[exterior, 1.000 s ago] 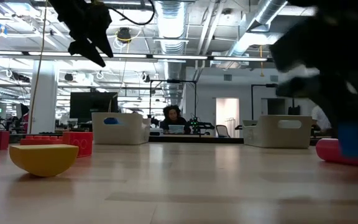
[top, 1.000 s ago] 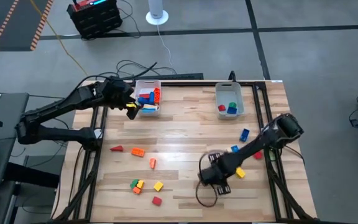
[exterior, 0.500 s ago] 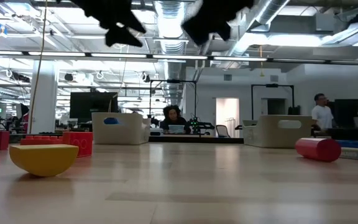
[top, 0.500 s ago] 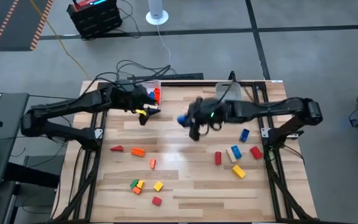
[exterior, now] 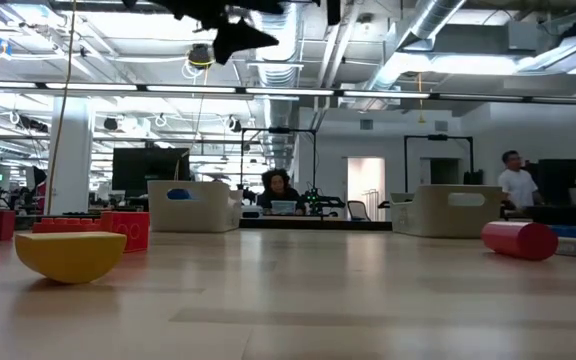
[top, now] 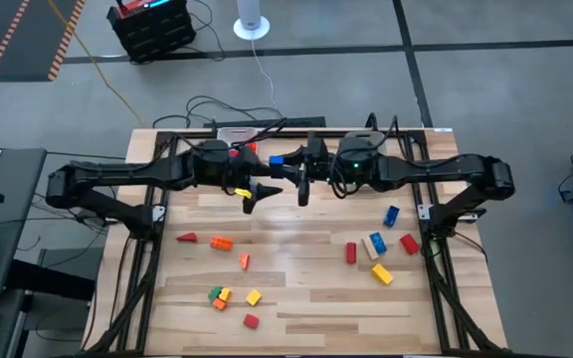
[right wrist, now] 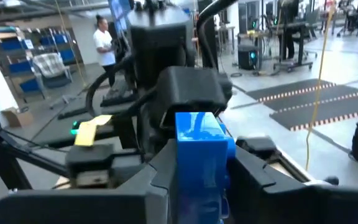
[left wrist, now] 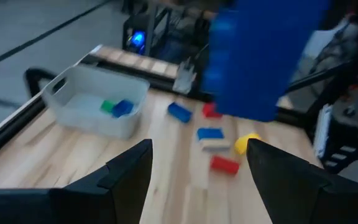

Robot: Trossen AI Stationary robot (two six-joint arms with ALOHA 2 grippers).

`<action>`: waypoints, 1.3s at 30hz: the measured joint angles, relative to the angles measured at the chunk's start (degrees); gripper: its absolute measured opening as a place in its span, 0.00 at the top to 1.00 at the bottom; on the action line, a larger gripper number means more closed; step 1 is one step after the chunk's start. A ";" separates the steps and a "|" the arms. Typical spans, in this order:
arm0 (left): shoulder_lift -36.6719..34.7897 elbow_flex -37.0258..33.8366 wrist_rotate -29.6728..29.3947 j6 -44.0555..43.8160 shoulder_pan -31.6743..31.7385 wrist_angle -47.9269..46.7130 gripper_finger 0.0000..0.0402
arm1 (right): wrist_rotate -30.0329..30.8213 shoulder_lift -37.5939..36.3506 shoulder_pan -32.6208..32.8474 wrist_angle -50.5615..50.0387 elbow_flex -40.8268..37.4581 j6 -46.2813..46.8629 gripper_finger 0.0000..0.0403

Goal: Sort blocks by size
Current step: Put the blue rectangle game piece into the white bin

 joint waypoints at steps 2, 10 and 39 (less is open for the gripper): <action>0.76 -0.01 0.04 -0.15 -0.87 2.69 0.36 | 0.00 0.54 0.01 1.51 0.15 -0.30 0.71; 2.19 0.00 -3.73 0.02 -2.14 12.15 0.46 | 0.00 0.65 0.75 0.94 0.04 -0.30 0.71; 1.01 0.05 -7.44 -4.96 8.77 -2.12 0.82 | 1.09 -8.21 -4.64 -20.93 -0.02 4.53 0.27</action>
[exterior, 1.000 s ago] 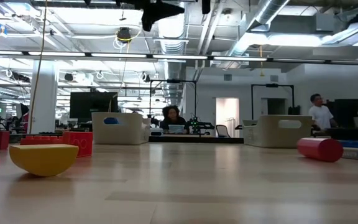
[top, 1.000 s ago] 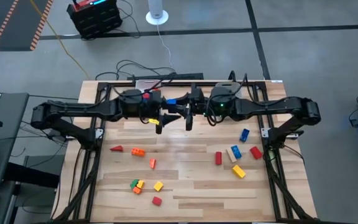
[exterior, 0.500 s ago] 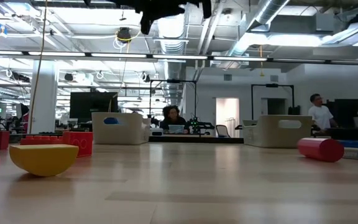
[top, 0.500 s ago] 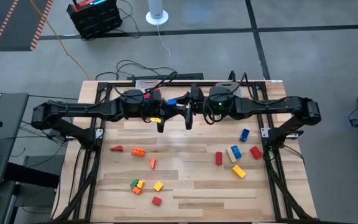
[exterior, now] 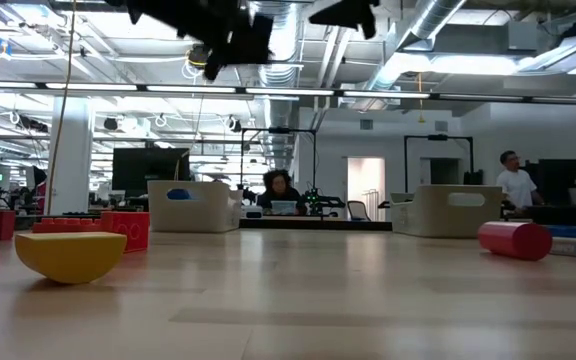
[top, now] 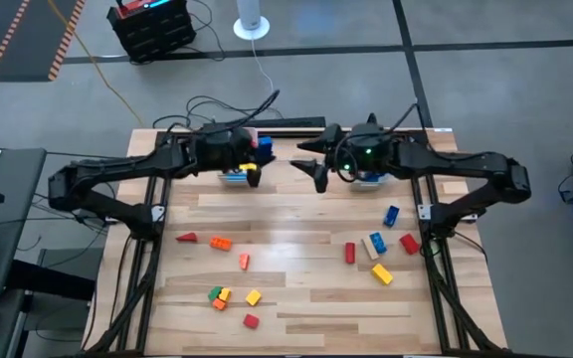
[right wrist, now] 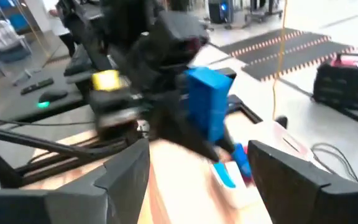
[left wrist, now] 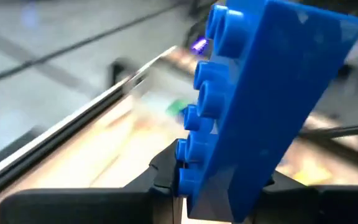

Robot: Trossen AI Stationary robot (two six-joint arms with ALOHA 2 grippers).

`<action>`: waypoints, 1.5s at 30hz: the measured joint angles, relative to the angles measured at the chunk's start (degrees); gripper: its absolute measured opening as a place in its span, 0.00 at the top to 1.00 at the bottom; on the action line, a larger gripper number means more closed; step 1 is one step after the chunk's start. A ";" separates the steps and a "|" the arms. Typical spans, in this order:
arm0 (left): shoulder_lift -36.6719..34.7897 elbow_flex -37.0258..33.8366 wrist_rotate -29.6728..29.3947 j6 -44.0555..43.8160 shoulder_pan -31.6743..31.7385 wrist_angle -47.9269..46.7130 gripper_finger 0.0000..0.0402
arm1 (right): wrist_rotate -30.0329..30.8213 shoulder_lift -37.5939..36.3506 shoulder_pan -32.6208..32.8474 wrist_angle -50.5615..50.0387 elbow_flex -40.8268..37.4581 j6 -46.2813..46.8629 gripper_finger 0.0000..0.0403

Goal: Sort blocks by size
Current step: Put the blue rectangle game piece into the white bin, then put the red triangle wooden block into the white bin

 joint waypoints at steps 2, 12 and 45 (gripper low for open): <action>0.12 -0.02 -1.51 0.35 3.04 -7.36 0.82 | 0.06 -1.22 0.02 -2.42 0.00 1.72 0.27; 1.34 -4.01 -8.72 3.56 14.02 -26.25 0.62 | 0.26 -0.13 5.22 -7.70 0.04 7.47 0.27; -6.99 -5.09 11.94 -1.40 -13.34 -74.21 0.39 | 2.67 9.84 10.10 -0.53 0.07 11.28 0.27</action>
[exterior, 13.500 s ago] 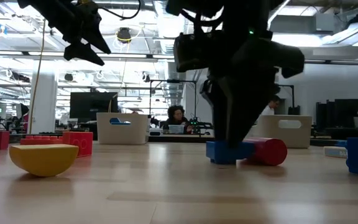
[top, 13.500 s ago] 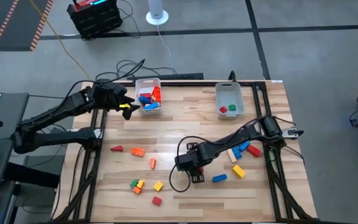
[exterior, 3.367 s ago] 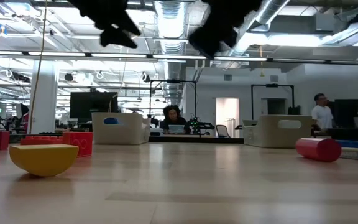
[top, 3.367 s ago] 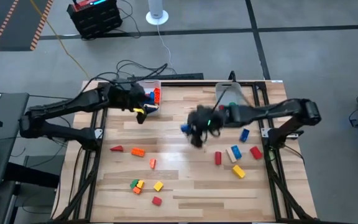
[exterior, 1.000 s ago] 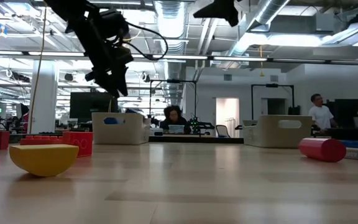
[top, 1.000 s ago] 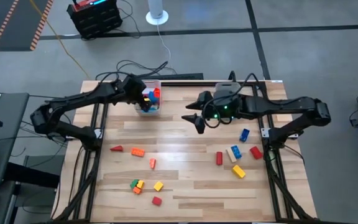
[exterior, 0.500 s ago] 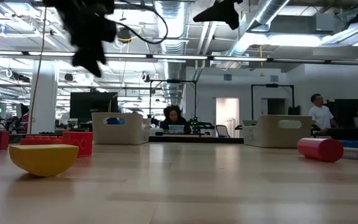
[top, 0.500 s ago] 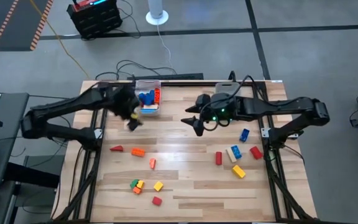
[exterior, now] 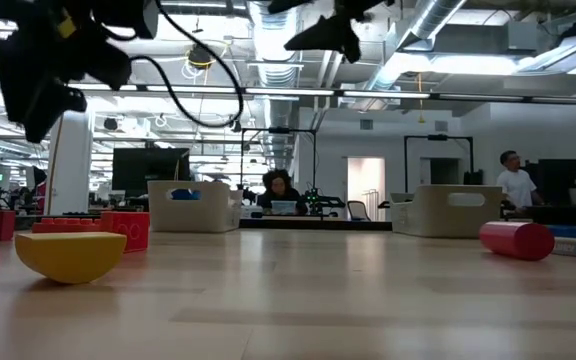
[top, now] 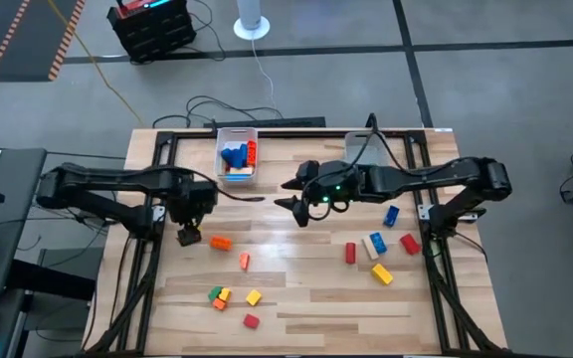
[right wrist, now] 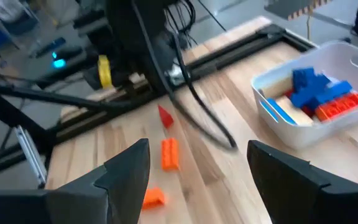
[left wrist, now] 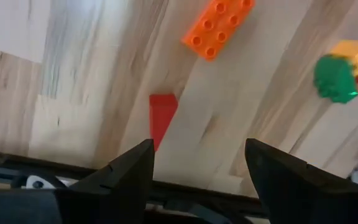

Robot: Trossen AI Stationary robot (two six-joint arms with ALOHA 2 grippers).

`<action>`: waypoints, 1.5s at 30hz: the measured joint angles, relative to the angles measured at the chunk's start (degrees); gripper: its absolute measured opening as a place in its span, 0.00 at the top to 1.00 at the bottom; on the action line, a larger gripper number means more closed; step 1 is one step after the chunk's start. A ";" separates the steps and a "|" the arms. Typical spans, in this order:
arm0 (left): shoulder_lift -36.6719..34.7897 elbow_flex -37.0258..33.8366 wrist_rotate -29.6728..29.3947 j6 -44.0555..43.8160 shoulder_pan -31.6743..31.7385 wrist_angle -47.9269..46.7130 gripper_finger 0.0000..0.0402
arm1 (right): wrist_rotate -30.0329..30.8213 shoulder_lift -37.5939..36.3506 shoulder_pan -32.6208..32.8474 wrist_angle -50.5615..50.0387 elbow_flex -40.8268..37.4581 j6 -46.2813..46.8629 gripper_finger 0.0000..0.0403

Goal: Sort blocks by size
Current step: Put the red triangle wooden block into the white bin

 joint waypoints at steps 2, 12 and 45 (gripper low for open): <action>1.93 -0.21 -0.33 0.05 -0.94 -0.04 0.39 | -0.01 0.09 0.02 -0.71 -0.05 0.24 0.27; 15.63 -4.66 -2.50 4.07 -1.94 0.17 0.39 | 0.00 -0.46 -0.97 -0.22 -0.04 0.24 0.27; 25.55 -9.54 -6.70 7.28 -9.40 14.89 0.79 | -0.22 -0.43 -1.37 -0.32 -0.02 0.31 0.27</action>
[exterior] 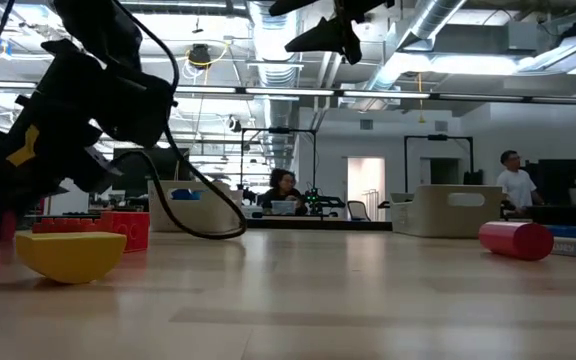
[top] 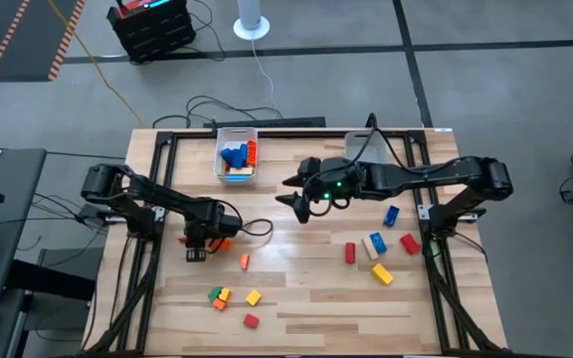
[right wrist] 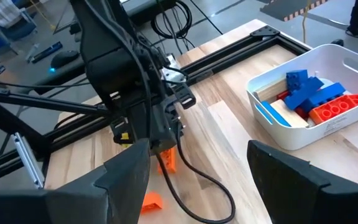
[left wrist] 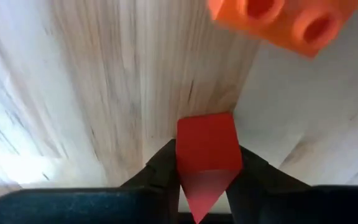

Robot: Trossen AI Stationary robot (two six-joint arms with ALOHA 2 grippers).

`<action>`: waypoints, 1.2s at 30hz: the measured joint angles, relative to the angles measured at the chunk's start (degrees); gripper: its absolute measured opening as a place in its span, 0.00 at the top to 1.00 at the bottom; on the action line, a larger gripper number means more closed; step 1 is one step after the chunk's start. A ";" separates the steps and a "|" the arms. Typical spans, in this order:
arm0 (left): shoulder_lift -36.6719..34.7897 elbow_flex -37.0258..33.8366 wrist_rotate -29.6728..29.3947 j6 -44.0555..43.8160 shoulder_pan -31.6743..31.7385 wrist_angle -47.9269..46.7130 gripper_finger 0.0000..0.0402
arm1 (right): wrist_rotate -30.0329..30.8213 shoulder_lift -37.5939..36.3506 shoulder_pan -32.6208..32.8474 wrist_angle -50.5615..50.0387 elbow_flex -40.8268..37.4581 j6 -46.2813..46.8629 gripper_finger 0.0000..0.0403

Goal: Sort blocks by size
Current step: Put the red triangle wooden block into the white bin, then put the orange rectangle game piece into the white bin

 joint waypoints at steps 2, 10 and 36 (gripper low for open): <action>-0.96 0.90 0.00 0.00 0.03 0.40 0.79 | -0.03 -0.17 0.10 -0.16 0.00 0.00 0.27; -9.33 7.72 -0.18 0.88 7.59 0.47 0.79 | 3.11 -6.98 -1.06 -3.58 0.07 -0.20 0.28; -7.92 16.90 -6.74 4.57 37.90 25.52 0.37 | 9.81 -7.39 4.19 -6.33 0.02 -0.02 0.28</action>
